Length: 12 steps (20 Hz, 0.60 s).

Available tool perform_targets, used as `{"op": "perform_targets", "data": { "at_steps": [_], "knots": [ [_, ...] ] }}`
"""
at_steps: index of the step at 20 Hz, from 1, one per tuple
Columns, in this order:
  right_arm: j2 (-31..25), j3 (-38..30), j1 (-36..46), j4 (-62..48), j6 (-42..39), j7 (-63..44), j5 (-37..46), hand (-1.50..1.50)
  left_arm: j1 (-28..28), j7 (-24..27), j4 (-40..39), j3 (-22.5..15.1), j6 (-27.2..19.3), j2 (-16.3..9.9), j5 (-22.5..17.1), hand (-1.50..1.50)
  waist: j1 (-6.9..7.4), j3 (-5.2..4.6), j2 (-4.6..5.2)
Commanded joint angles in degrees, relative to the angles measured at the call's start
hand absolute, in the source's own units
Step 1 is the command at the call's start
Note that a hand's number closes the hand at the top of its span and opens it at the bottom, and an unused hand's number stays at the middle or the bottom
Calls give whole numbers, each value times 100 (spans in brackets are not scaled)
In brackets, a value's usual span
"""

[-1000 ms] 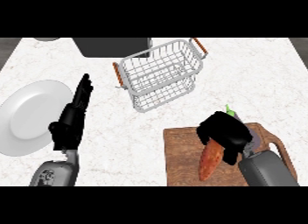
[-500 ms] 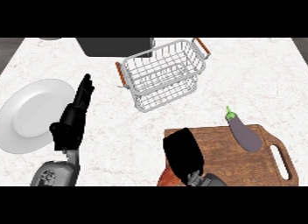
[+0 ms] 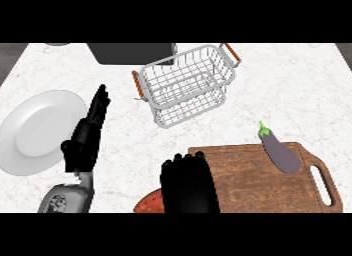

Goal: Pick the sweet potato from the cutting board and place it in the tiered basket

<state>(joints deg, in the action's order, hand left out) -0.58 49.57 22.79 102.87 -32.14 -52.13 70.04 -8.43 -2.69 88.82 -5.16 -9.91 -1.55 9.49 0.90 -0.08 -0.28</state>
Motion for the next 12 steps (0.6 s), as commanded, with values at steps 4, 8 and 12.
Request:
{"op": "perform_targets", "data": {
  "at_steps": [4,8,12],
  "knots": [
    [54,-555,1264,1217,-831,-1350,-749,150,4,-66,61,-63,-40,43,75,0,-27,-1,-7],
    [53,-1239,2034,1405,-1119,-1657,-1332,150,134,28,-46,-13,81,-44,3,0,-5,-12,-33],
    [53,-1706,2610,1078,-1117,-1930,-1872,150,-26,-106,101,-12,8,6,25,0,-2,-12,-45]
  ]
}}
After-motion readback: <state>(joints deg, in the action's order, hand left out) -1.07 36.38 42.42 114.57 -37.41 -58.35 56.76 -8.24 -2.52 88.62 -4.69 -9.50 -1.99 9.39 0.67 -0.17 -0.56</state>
